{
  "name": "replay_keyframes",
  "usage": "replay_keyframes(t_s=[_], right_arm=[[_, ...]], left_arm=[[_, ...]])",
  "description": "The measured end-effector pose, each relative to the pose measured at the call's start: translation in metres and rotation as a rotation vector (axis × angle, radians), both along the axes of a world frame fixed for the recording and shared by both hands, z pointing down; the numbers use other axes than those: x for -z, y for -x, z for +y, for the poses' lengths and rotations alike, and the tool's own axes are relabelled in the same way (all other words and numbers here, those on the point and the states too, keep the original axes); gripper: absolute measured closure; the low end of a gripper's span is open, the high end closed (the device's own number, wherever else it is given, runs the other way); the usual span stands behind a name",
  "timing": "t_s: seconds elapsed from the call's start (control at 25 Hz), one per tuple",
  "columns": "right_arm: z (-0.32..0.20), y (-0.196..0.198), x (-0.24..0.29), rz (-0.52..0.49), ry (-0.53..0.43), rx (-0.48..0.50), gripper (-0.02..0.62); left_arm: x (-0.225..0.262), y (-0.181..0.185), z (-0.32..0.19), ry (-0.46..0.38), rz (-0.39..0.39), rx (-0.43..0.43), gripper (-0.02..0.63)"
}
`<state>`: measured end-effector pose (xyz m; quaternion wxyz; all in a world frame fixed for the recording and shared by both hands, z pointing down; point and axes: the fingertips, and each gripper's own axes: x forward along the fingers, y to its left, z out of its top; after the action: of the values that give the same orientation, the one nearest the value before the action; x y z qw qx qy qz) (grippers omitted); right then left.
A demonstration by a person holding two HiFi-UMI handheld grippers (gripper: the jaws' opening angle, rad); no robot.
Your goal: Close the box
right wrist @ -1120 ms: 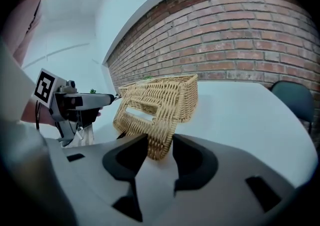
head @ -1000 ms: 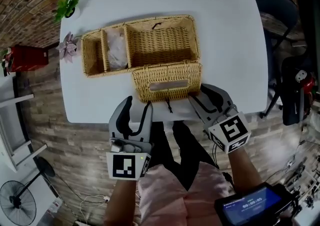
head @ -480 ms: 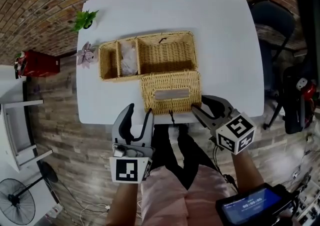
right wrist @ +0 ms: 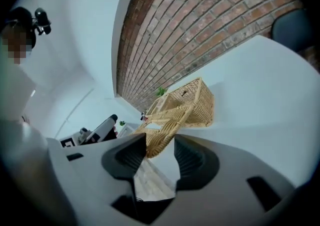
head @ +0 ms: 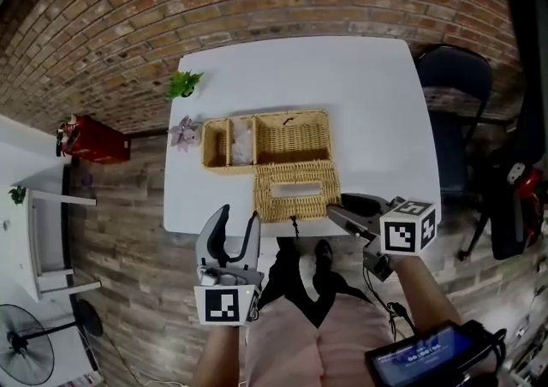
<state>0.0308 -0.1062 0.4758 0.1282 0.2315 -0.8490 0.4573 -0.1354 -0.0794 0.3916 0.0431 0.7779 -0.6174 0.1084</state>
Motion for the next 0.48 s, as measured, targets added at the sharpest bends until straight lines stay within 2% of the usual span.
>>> replay_keyframes(t_s=[0.16,0.32,0.48], right_arm=[[-0.007,-0.002,0.011,-0.065,0.097,-0.042,0.413],[-0.015,-0.001,0.021,-0.155,0.23,-0.082,0.41],[-0.025,-0.002,0.031,-0.187,0.267,-0.105,0.405]], left_arm=[[0.021,0.004,0.006,-0.04,-0.016,0.031,0.408],[0.023,0.001,0.013,-0.071,-0.05,0.013,0.408],[0.017,0.0,0.011,-0.083,-0.127,-0.036,0.408]])
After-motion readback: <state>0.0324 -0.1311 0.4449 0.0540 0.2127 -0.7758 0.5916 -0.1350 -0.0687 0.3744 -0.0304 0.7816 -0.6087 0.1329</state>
